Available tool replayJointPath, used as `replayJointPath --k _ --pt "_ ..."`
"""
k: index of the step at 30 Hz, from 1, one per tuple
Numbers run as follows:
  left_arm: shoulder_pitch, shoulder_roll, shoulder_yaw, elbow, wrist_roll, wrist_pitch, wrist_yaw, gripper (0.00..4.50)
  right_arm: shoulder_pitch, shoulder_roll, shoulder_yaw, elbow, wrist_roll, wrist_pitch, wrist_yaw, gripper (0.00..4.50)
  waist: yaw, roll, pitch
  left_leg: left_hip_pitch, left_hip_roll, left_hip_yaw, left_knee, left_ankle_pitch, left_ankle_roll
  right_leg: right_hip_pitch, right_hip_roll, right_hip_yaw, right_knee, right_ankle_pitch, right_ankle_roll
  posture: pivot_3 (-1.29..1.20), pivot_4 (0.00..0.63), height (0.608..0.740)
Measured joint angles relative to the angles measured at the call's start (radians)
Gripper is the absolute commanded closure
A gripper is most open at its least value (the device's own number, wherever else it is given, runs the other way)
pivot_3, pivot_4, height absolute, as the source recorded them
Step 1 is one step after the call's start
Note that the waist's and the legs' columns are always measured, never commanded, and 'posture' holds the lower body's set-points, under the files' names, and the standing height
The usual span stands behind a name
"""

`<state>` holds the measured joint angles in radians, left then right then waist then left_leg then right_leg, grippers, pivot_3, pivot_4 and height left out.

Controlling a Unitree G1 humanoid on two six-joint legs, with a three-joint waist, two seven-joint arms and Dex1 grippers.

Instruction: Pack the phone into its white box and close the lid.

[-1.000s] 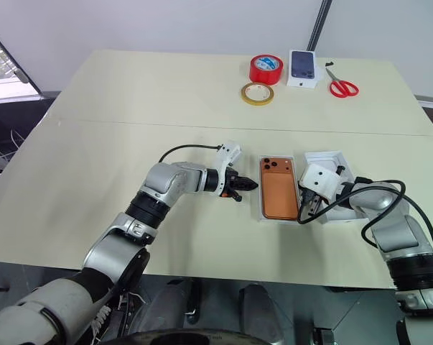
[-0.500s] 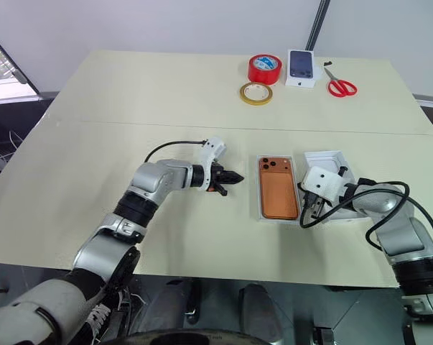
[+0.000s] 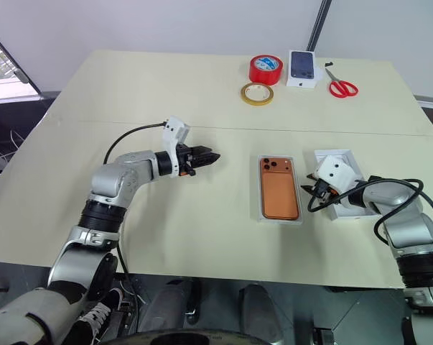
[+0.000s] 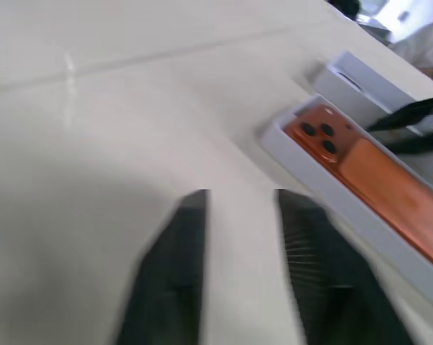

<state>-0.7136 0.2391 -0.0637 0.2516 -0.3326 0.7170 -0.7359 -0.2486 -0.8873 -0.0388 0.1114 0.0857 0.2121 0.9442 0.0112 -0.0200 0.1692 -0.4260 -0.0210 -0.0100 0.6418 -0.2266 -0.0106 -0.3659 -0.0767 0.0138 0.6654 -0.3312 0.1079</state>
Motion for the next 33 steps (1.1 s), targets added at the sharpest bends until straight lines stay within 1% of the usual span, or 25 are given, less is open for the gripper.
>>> replayJointPath --k 1,2,3,4,7,10,13,16,19,24,29,31,33 --pt "0.012 0.009 -0.003 -0.007 0.007 -0.022 -0.005 1.03 0.003 0.001 -0.008 -0.013 0.009 0.005 -0.001 1.51 0.0 0.0 0.0 0.0 0.0 0.0 0.0 0.0 0.0 0.0 0.0 0.0 0.0 0.0 0.0 0.0 0.15 0.74" --pt "0.04 0.032 -0.006 -0.036 0.008 -0.055 -0.031 0.59 0.011 0.002 -0.022 -0.037 0.019 0.012 -0.008 1.09 0.0 0.0 0.0 0.0 0.0 0.0 0.0 0.0 0.001 0.0 0.0 0.0 0.0 0.0 0.0 0.0 0.15 0.74" --pt "0.067 0.062 -0.006 -0.063 0.007 -0.084 -0.065 0.03 0.019 0.004 -0.043 -0.055 0.025 0.023 -0.023 0.55 -0.002 0.0 0.0 0.0 0.0 0.0 0.0 0.0 0.0 0.0 0.0 0.0 0.0 0.0 0.0 0.0 0.15 0.74" --pt "0.089 0.09 -0.005 -0.085 0.004 -0.11 -0.096 0.0 0.027 0.006 -0.069 -0.066 0.034 0.036 -0.046 0.06 -0.003 0.0 0.0 0.0 0.001 0.0 0.0 0.0 0.0 -0.001 0.0 0.001 0.0 0.0 0.0 0.0 0.15 0.74" --pt "0.143 0.143 0.011 -0.158 -0.011 -0.204 -0.172 0.0 0.055 0.032 -0.147 -0.101 0.041 0.077 -0.137 0.06 0.0 0.001 0.0 0.0 0.001 0.0 0.0 -0.001 0.0 0.0 -0.001 0.0 0.0 0.0 0.0 0.0 0.15 0.74" --pt "0.186 0.182 0.023 -0.182 -0.025 -0.294 -0.234 0.0 0.09 0.069 -0.169 -0.16 0.035 0.136 -0.232 0.06 0.002 0.001 0.0 0.0 0.0 0.0 0.0 -0.001 0.001 0.0 -0.002 0.0 0.0 0.0 0.0 0.0 0.15 0.74" --pt "0.224 0.22 0.044 -0.191 -0.052 -0.341 -0.303 0.0 0.134 0.083 -0.186 -0.213 0.045 0.246 -0.277 0.06 0.001 0.001 0.0 0.0 0.0 0.0 0.0 -0.002 0.003 0.0 -0.002 0.0 -0.001 0.0 0.0 0.0 0.15 0.74" --pt "0.247 0.241 0.046 -0.207 -0.07 -0.39 -0.366 0.0 0.157 0.092 -0.187 -0.281 0.09 0.388 -0.28 0.06 0.0 0.002 0.0 0.0 0.0 0.0 0.0 -0.002 0.003 0.0 -0.002 0.001 -0.001 0.0 -0.001 0.0 0.15 0.74" --pt "0.261 0.255 0.045 -0.229 -0.078 -0.439 -0.419 0.0 0.133 0.081 -0.187 -0.305 0.12 0.524 -0.28 0.06 -0.001 0.002 0.0 0.0 0.0 0.0 0.0 -0.003 0.004 0.0 -0.002 0.001 -0.001 0.0 -0.001 0.0 0.15 0.74" --pt "0.276 0.272 0.035 -0.23 -0.079 -0.491 -0.481 0.0 0.043 0.081 -0.188 -0.364 0.219 0.776 -0.27 0.06 -0.004 0.004 0.001 -0.001 0.001 0.0 -0.001 -0.003 0.005 -0.001 -0.002 0.001 -0.001 0.0 -0.001 0.0 0.15 0.74" --pt "0.286 0.29 0.008 -0.232 -0.078 -0.51 -0.523 0.0 0.023 0.054 -0.173 -0.374 0.264 0.965 -0.277 0.06 0.0 0.004 0.001 -0.001 0.0 0.001 0.0 -0.004 0.006 -0.001 -0.003 0.001 -0.001 0.0 -0.001 0.0 0.15 0.74" --pt "0.289 0.29 0.004 -0.234 -0.078 -0.513 -0.528 0.0 -0.008 0.052 -0.171 -0.373 0.282 1.04 -0.286 0.06 -0.002 0.004 0.001 -0.001 0.0 0.001 0.0 -0.004 0.006 -0.001 -0.003 0.001 -0.001 0.0 -0.001 0.0 0.15 0.74" --pt "0.29 0.288 0.001 -0.235 -0.077 -0.534 -0.53 0.0 -0.048 0.02 -0.152 -0.373 0.293 1.101 -0.288 0.06 -0.005 0.005 0.001 -0.001 0.0 0.001 0.0 -0.004 0.007 -0.002 -0.003 0.001 -0.001 0.0 -0.001 0.0 0.15 0.74"
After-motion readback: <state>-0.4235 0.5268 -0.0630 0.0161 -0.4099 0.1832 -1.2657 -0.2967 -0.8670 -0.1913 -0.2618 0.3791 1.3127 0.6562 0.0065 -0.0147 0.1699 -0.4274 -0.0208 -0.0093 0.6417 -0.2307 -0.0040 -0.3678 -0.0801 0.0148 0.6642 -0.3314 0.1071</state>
